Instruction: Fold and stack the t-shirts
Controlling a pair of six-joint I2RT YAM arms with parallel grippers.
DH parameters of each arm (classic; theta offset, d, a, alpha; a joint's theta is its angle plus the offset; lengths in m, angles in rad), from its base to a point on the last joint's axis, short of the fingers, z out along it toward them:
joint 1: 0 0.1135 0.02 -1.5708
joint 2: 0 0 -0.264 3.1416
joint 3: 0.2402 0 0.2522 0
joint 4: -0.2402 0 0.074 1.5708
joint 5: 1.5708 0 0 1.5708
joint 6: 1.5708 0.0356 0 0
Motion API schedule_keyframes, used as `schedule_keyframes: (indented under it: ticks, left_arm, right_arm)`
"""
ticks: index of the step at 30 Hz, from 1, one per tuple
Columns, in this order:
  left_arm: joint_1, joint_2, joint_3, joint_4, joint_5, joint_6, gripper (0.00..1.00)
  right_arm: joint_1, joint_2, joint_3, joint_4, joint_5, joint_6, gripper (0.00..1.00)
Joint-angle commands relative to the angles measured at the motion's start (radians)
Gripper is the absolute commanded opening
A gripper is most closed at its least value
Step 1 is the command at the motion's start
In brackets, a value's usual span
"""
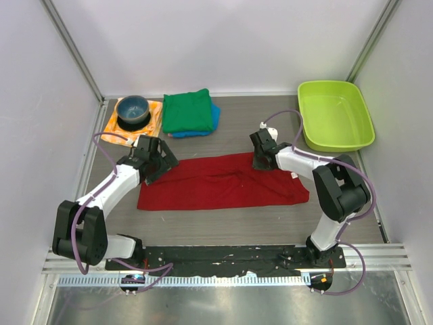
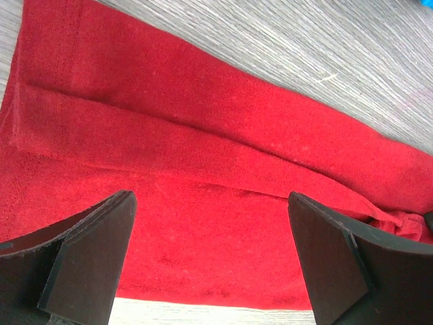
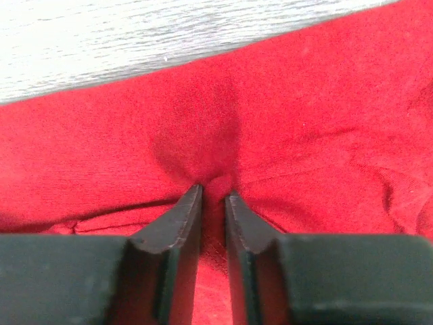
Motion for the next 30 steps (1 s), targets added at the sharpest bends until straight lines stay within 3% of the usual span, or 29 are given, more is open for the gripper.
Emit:
schedule_keyframes:
  ticks: [1,8,18,21,22,24,25,27,28,30]
  left_arm:
    - [-0.002,-0.024,-0.005,0.011,0.008,0.008,1.0]
    - [-0.002,-0.024,-0.012,0.012,0.011,0.006,1.0]
    - [-0.004,-0.077,-0.03,0.002,0.002,0.0,1.0]
    - [-0.007,-0.093,-0.035,0.002,0.0,-0.003,1.0]
    - [-0.007,-0.097,-0.035,-0.003,-0.001,-0.002,1.0]
    - [-0.01,-0.107,-0.038,-0.003,-0.008,-0.002,1.0]
    - [-0.012,-0.11,-0.038,-0.007,-0.008,-0.005,1.0]
    - [-0.016,-0.113,-0.039,-0.007,-0.014,-0.006,1.0]
    - [-0.016,-0.113,-0.038,-0.007,-0.014,-0.006,1.0]
    - [-0.019,-0.111,-0.038,-0.009,-0.014,-0.008,1.0]
  right_arm:
    - [0.012,-0.017,0.023,0.008,0.025,0.003,0.2]
    - [0.078,-0.092,0.023,-0.078,0.139,-0.014,0.08]
    - [0.268,-0.27,-0.095,-0.194,0.223,0.07,0.09]
    - [0.32,-0.31,-0.147,-0.214,0.202,0.104,0.21]
    - [0.334,-0.325,-0.161,-0.214,0.179,0.111,0.4]
    - [0.365,-0.327,-0.189,-0.228,0.17,0.13,0.62]
    - [0.372,-0.327,-0.192,-0.234,0.18,0.134,0.79]
    - [0.386,-0.333,-0.189,-0.254,0.217,0.144,0.85]
    - [0.388,-0.341,-0.183,-0.259,0.238,0.148,0.93]
    - [0.389,-0.37,-0.166,-0.257,0.284,0.144,0.96]
